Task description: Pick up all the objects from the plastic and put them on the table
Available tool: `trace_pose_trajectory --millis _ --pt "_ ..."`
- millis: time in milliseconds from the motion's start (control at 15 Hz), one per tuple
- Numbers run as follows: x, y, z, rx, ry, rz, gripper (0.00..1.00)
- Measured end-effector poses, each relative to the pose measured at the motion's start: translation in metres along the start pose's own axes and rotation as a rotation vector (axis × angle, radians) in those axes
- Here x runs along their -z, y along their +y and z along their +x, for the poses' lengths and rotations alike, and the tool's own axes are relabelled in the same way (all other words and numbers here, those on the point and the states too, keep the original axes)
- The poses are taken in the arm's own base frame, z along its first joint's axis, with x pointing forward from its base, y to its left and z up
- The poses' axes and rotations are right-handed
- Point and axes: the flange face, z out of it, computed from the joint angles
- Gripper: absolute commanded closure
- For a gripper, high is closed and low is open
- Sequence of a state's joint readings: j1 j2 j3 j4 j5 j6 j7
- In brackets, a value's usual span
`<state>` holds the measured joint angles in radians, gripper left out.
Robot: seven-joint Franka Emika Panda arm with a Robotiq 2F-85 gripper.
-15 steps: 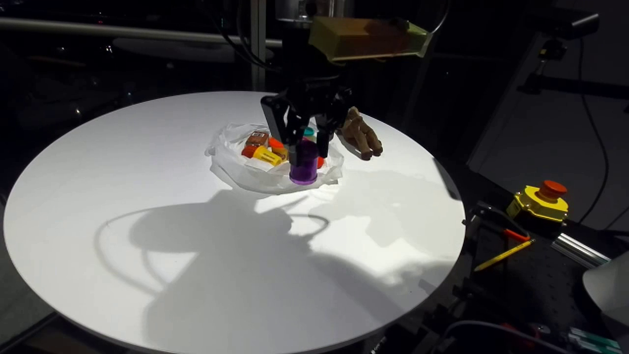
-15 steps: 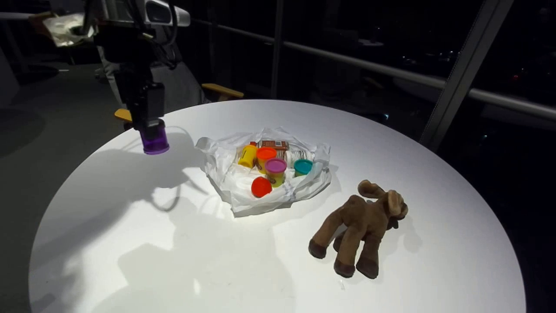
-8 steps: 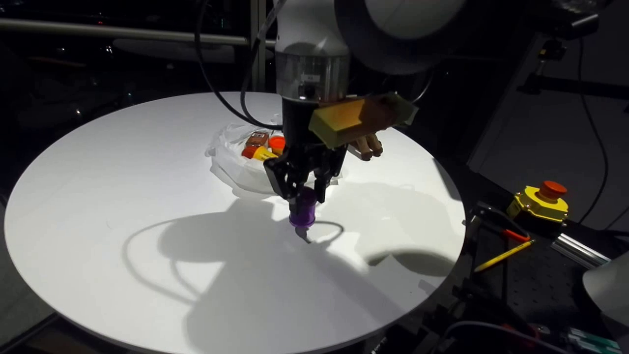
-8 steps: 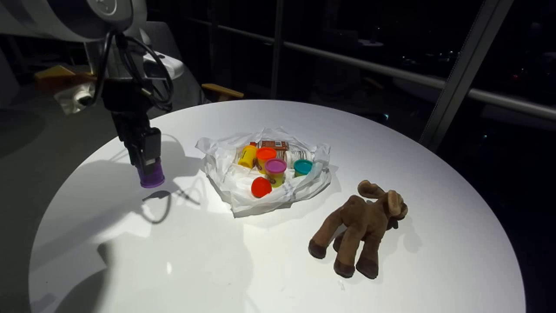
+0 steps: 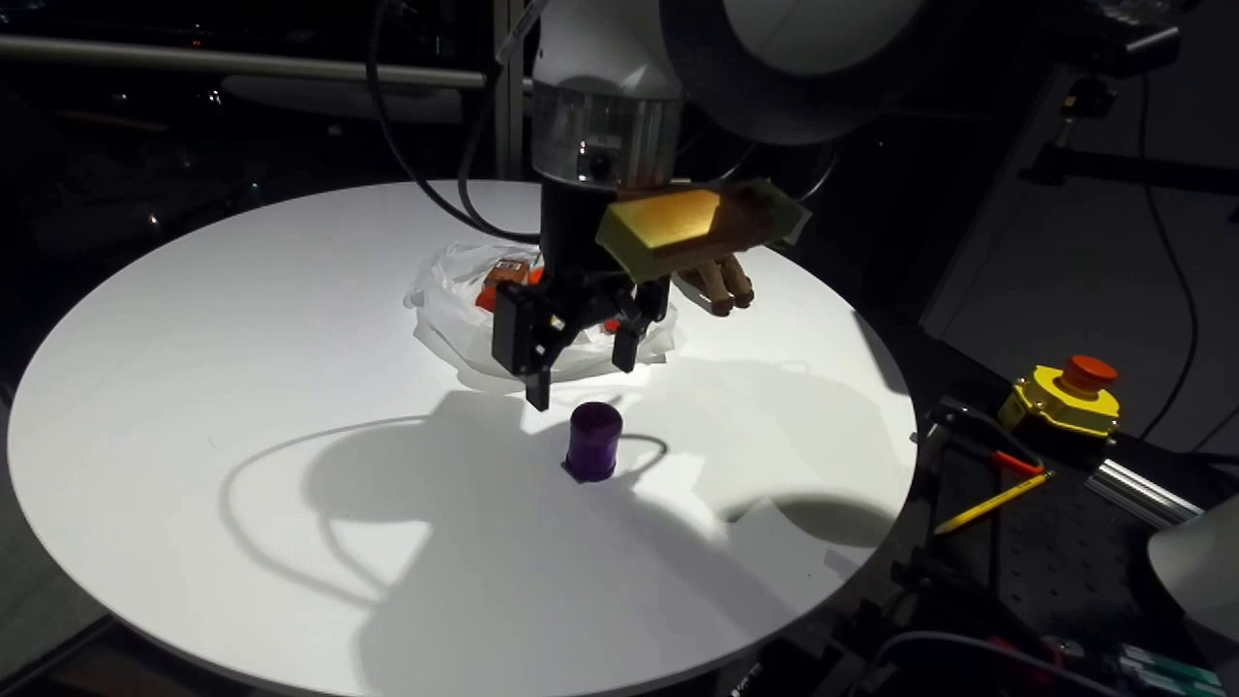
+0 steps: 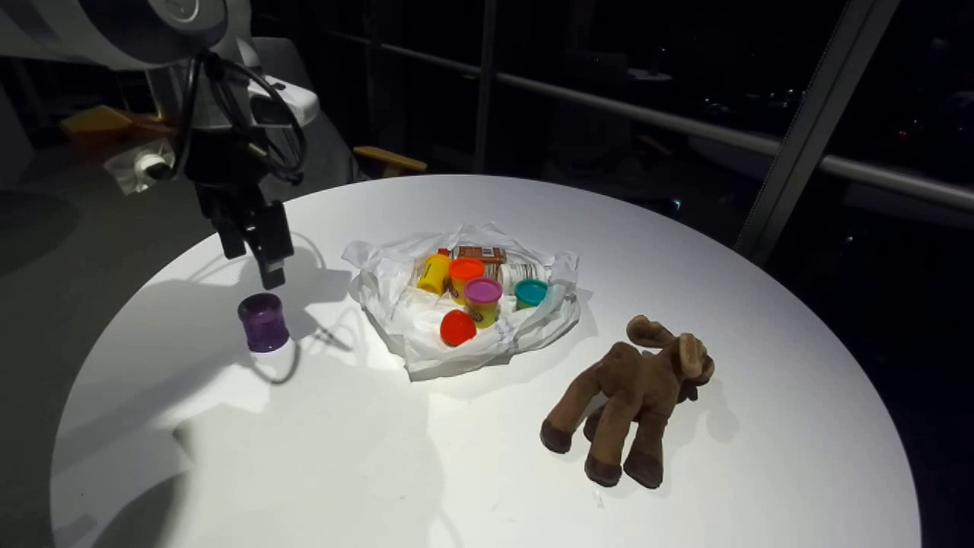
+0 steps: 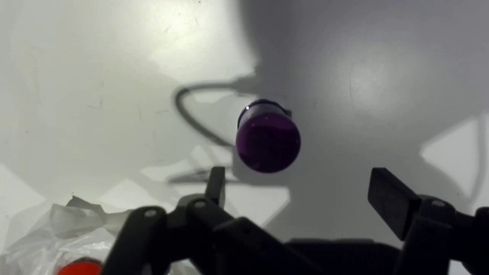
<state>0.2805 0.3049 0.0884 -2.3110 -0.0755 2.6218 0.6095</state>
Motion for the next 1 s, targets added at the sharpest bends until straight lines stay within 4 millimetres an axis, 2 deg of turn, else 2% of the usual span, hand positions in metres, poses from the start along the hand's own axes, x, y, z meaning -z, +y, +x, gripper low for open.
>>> trace_pose_trajectory --millis 200,400,600,733,867,1000 --pt "0.036 0.015 0.016 -0.040 0.055 0.018 0.00" --pt "0.050 0.063 0.045 -0.143 0.077 0.009 0.00" --pt "0.040 0.126 0.079 -0.270 0.075 -0.016 0.00" --pt "0.030 0.159 0.101 -0.338 0.075 -0.028 0.00" --pt "0.022 0.179 0.121 -0.378 0.084 -0.036 0.00" --pt "0.017 0.182 0.137 -0.371 0.093 -0.040 0.00"
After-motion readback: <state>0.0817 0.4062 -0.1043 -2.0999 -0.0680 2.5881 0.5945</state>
